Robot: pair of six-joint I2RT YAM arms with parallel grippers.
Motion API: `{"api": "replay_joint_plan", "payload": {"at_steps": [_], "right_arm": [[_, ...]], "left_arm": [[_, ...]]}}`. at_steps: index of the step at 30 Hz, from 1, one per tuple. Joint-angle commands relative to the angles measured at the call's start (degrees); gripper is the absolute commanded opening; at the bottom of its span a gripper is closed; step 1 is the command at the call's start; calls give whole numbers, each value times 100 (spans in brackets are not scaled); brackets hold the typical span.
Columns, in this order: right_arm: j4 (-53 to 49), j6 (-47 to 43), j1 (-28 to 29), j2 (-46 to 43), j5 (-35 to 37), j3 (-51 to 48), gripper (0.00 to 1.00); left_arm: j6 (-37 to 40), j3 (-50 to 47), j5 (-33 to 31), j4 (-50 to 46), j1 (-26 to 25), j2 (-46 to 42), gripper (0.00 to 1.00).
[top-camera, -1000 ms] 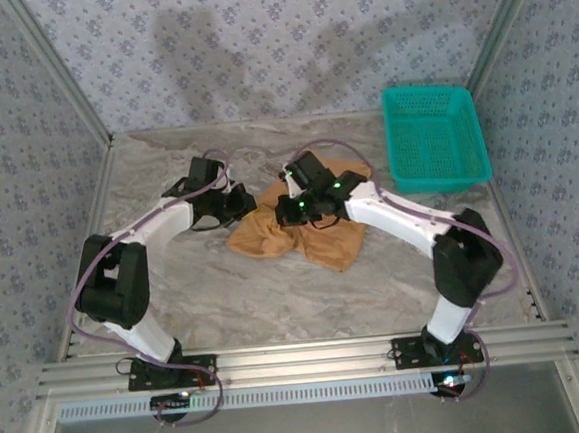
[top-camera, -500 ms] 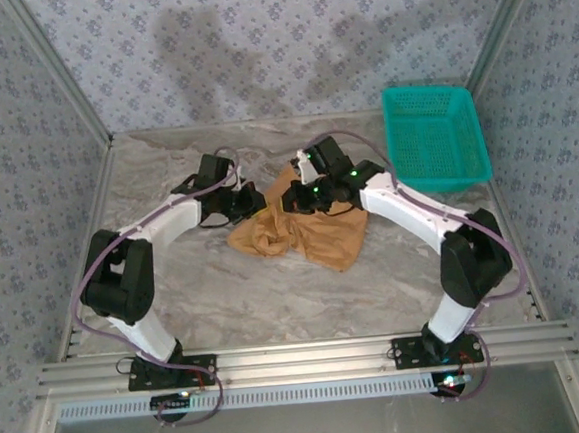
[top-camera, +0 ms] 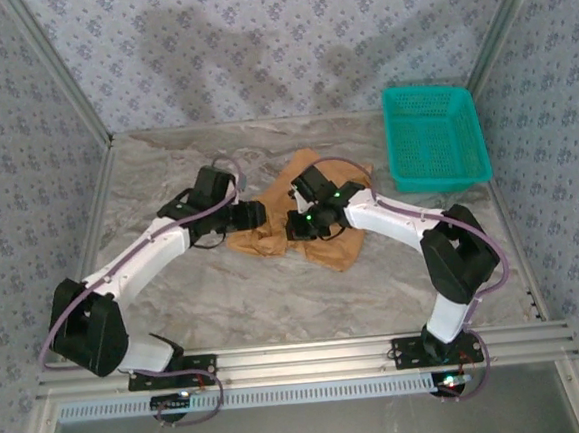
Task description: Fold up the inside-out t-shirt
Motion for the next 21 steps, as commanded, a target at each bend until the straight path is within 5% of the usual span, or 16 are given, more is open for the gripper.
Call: {"api": "replay_joint_plan", "payload": {"at_steps": [1, 12, 16, 19, 21], "right_arm": [[101, 141, -81, -307, 121, -81, 9], [50, 166, -62, -555, 86, -81, 12], [112, 175, 18, -464, 28, -81, 16], [212, 175, 118, -292, -71, -48, 29], [265, 310, 193, -144, -77, 29, 38]], "left_arm": [[642, 76, -311, -266, -2, 356, 54], [602, 787, -771, -566, -28, 1411, 46], [540, 837, -806, -590, -28, 1516, 20], [535, 924, -835, -711, -23, 1545, 0], [538, 981, -871, -790, -28, 1514, 0]]}}
